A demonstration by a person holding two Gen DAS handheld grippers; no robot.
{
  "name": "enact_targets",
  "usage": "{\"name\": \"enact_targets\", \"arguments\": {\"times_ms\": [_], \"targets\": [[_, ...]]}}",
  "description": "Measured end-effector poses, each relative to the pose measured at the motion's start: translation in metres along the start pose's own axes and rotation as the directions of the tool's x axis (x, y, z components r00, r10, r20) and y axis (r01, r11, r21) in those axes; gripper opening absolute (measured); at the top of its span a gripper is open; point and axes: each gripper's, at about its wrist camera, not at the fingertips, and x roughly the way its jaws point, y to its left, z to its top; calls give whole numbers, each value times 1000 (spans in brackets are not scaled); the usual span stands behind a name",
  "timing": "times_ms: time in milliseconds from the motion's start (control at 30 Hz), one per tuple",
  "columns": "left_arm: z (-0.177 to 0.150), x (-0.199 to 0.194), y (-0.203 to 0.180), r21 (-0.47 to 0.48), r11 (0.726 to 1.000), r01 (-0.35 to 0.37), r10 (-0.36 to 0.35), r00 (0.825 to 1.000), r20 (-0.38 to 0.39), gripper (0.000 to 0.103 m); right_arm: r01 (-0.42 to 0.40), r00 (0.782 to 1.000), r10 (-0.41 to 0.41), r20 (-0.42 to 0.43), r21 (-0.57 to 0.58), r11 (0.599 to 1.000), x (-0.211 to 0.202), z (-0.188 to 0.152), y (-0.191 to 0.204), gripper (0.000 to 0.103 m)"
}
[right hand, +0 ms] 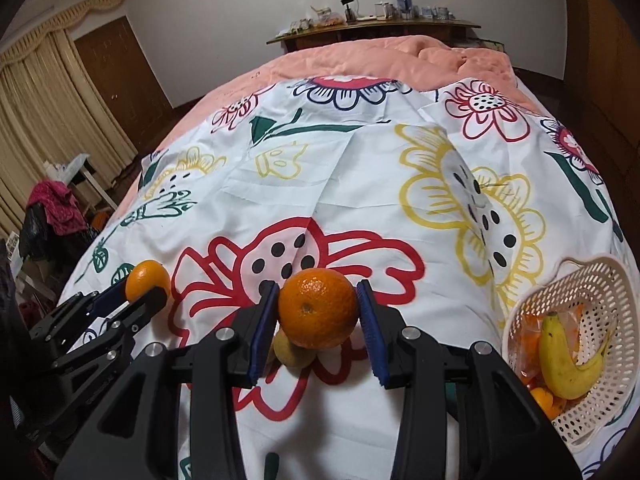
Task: Organize fruits
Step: 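Carry the orange in the right tool into the basket while the left tool holds its orange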
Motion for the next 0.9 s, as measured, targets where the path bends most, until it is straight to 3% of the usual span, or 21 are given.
{"name": "enact_targets", "arguments": {"times_ms": [633, 900], "targets": [[7, -3, -32, 96, 994, -42, 43, 999, -5, 39, -34, 997, 26, 77, 111, 993, -34, -13, -48, 40], [10, -2, -50, 136, 990, -43, 45, 999, -8, 39, -20, 993, -2, 116, 183, 983, -52, -21, -86, 40]]}}
